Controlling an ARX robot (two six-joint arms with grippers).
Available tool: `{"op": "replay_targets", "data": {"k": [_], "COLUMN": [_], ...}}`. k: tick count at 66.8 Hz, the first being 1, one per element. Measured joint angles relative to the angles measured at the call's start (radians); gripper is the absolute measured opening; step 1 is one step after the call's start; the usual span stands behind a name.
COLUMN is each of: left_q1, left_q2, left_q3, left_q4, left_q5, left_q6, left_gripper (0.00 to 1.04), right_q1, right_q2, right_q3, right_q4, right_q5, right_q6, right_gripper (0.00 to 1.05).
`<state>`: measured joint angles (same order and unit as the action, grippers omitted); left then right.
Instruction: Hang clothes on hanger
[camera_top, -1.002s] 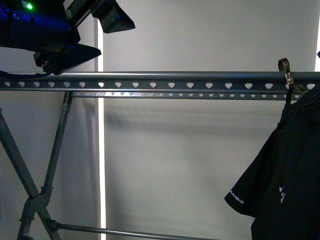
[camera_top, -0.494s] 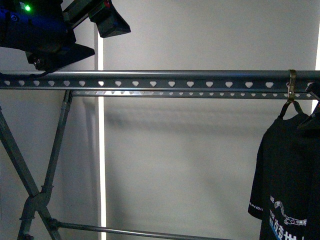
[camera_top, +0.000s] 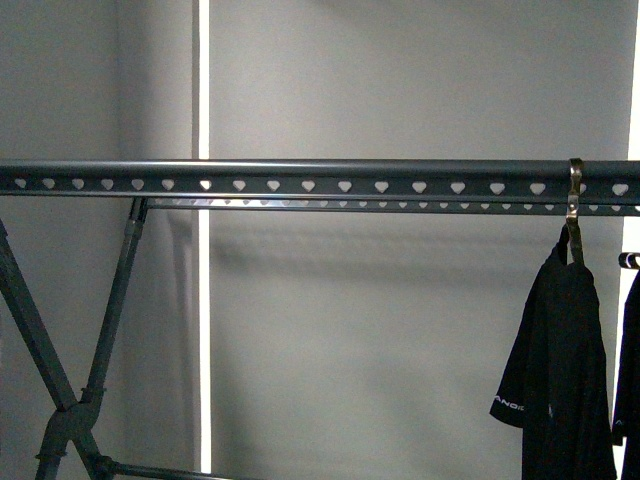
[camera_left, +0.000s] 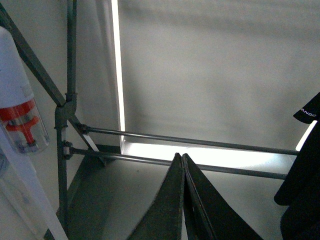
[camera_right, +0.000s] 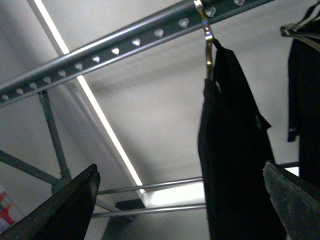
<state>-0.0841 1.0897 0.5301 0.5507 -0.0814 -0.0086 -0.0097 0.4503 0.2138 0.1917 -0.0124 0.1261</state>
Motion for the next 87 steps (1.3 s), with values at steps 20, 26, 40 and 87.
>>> {"op": "replay_targets", "data": {"k": [20, 26, 40, 87], "left_q1": [0.082, 0.082, 0.082, 0.082], "left_q2": [-0.201, -0.256, -0.367, -0.733], "left_q3": [-0.275, -0.327, -0.403, -0.512], "left_q4": [0.072, 0.072, 0.041, -0.190], "left_q5": [0.077, 0.081, 0.081, 0.081], "left_q6": [0.005, 0.006, 0.006, 0.007], "left_gripper": [0.04, 0.04, 0.04, 0.04], "right_q1": [0.006, 0.006, 0.006, 0.006], "right_q2": [-0.203, -0.229, -0.360, -0.446], "right_q3": [-0.116, -0.133, -0.159, -0.208], "right_q4": [-0.042, -0.050, -0.183, -0.195], "right_q5": [0.011, 0.011, 0.010, 0.011], "right_q6": [-0.119, -0.122, -0.122, -0.123], "right_gripper": [0.08, 0.02, 0.02, 0.02]}}
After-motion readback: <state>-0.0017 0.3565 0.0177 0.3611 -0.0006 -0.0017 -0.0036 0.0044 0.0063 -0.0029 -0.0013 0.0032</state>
